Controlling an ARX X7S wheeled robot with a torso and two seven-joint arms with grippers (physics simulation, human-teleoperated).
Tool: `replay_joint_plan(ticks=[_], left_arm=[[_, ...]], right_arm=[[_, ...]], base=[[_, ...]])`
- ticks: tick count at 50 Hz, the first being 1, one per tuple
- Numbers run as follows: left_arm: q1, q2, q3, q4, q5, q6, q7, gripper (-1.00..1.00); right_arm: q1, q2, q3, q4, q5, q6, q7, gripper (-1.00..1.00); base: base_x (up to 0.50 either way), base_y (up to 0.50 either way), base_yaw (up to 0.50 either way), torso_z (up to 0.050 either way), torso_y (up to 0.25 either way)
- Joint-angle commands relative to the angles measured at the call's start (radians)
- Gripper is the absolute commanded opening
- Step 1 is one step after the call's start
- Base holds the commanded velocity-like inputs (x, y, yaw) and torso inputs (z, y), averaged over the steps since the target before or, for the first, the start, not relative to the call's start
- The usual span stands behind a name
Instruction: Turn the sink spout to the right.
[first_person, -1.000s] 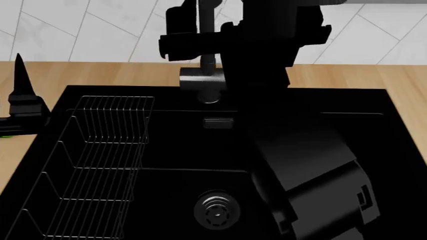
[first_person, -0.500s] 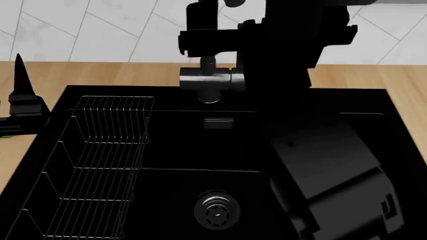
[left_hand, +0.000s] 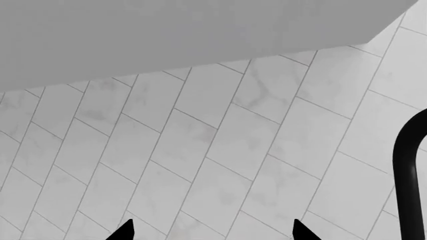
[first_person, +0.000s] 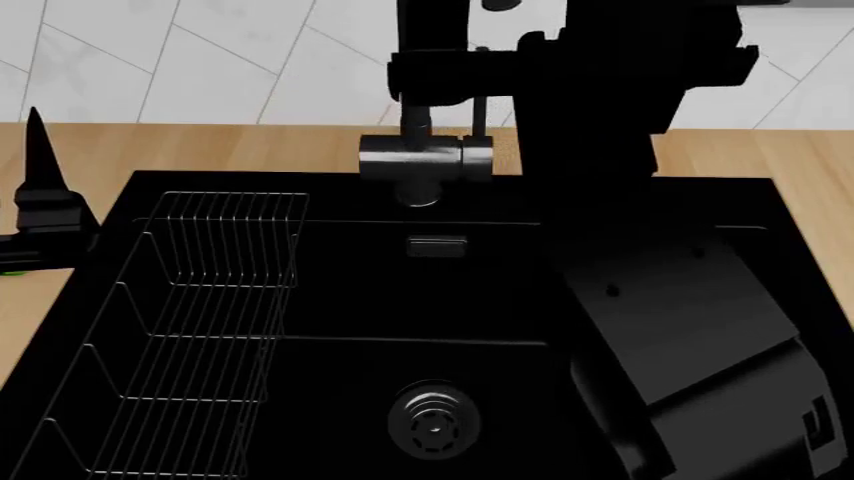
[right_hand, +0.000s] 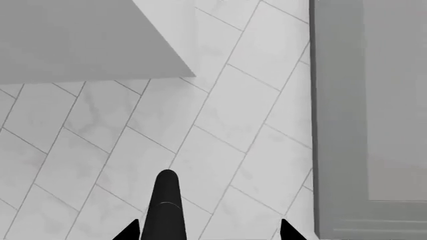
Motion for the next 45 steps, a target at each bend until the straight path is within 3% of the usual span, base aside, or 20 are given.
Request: replay_joint_plan(ticks=[1,45], left_arm=[[0.000,-0.002,0.002,-0.002,-0.003,0.001,-0.002,1.00],[-0.003,-0.011,0.011,-0.003,-0.010,0.000,-0.013,1.00]], right_arm=[[-0.003,0.026,0.012,-0.024,0.003,0.018,0.020,1.00],[-0.015,0.101,0.035,-0.043,-0.010,0.025,0.050,1.00]], base=[[0.00,0.00,0.00,0.000,0.000],[0.00,0.00,0.00,0.000,0.000]])
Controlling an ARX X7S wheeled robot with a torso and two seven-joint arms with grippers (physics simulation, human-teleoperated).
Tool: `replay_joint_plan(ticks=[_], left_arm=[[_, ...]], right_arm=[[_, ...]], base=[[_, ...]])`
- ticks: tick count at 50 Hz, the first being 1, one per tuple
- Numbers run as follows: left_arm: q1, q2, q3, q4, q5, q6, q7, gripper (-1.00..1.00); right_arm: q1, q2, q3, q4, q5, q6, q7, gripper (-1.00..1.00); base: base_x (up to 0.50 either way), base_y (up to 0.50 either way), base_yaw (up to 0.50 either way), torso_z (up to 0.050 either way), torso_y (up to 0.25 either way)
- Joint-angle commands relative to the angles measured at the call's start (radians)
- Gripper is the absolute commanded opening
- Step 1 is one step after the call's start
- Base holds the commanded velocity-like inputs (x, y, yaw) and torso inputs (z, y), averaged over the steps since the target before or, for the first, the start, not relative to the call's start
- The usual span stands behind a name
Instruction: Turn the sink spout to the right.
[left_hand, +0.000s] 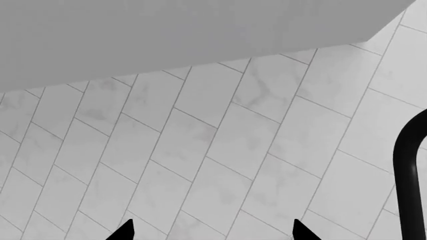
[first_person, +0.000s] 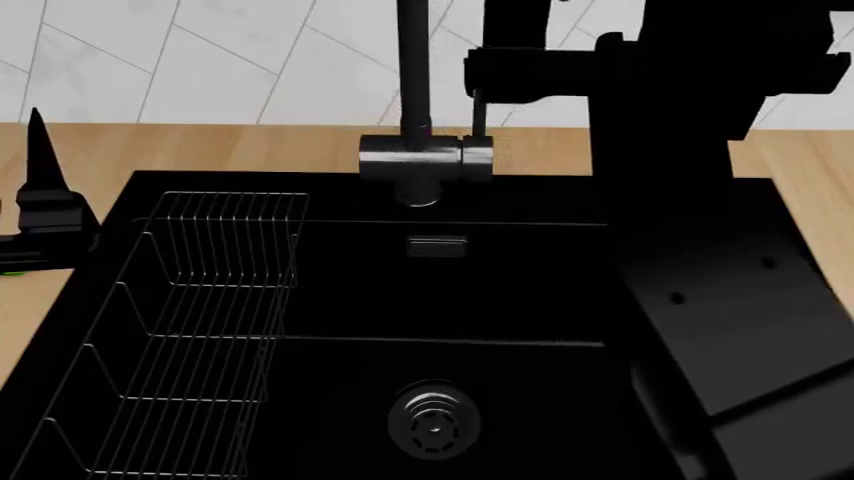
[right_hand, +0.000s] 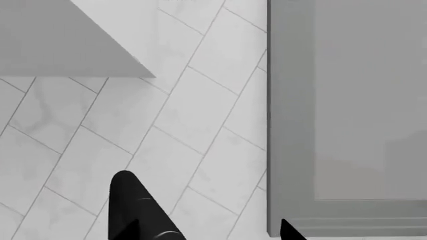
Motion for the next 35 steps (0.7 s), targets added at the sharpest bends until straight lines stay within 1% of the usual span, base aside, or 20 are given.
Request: replay_joint_plan(ticks=[1,16,35], left_arm=[[-0.001,-0.002,0.002,-0.001,-0.003,0.000,-0.002,1.00],[-0.001,-0.005,0.005,0.000,-0.004,0.002,-0.007,1.00],[-0.001,-0.008,0.008,-0.001,-0.006,0.004,-0.012,1.00]], right_arm=[[0.000,0.017,0.009,-0.010,-0.002,0.006,0.013,1.00],[-0.020,0.029,0.011,0.030,-0.021,-0.030,0.010,1.00],[0.002,0.040,0.003,0.071,-0.035,-0.039,0.001,1.00]], base=[[0.00,0.00,0.00,0.000,0.000],[0.00,0.00,0.00,0.000,0.000],[0.00,0.00,0.00,0.000,0.000]])
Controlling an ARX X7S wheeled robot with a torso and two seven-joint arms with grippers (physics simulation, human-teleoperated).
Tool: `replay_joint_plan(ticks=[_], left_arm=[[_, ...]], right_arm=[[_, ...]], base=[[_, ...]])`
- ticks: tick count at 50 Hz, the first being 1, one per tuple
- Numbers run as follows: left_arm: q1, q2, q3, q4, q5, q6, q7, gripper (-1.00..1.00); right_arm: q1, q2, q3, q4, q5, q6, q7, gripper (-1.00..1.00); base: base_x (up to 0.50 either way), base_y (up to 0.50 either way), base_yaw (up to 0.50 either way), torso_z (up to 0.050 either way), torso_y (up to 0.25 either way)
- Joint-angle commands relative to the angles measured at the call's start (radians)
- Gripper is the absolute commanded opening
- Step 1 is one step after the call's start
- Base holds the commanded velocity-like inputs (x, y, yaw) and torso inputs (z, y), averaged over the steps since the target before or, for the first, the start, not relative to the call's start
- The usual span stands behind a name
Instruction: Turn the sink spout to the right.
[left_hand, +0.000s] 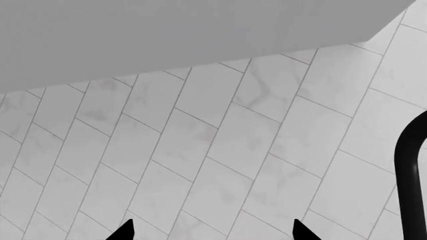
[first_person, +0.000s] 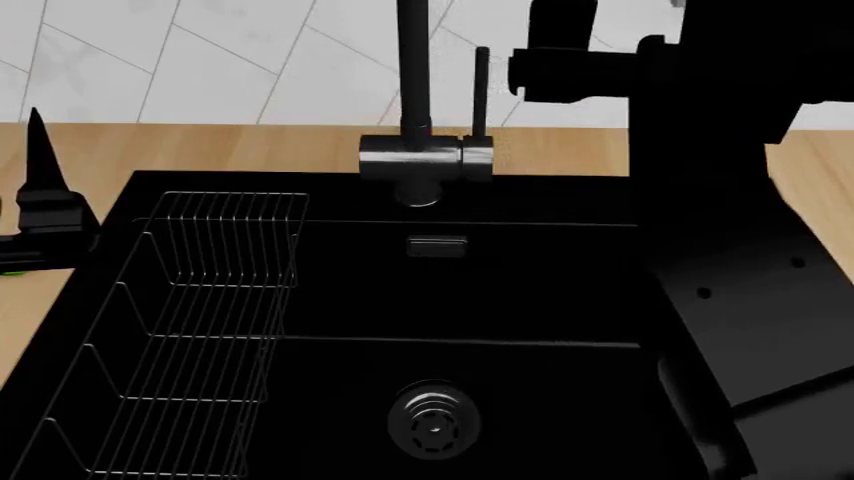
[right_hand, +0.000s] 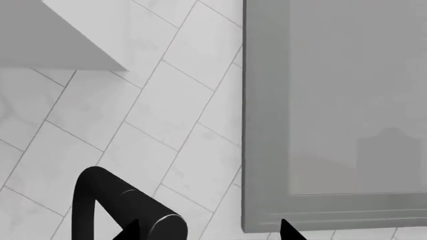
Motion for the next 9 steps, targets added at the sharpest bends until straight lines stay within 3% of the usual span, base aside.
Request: replay_joint_plan(ticks=[1,9], left_arm=[[0.000,-0.002,0.002,0.002,-0.002,0.000,-0.003,1.00],[-0.003,-0.004,0.004,-0.001,-0.002,-0.005,-0.007,1.00]], right_arm=[[0.004,0.009,-0.004,0.030,-0.012,-0.010,-0.005,1.00],[0.011,0.013,-0.002,0.041,-0.008,-0.012,-0.011,1.00]], base=[[0.00,0.00,0.00,0.000,0.000],[0.00,0.00,0.00,0.000,0.000]])
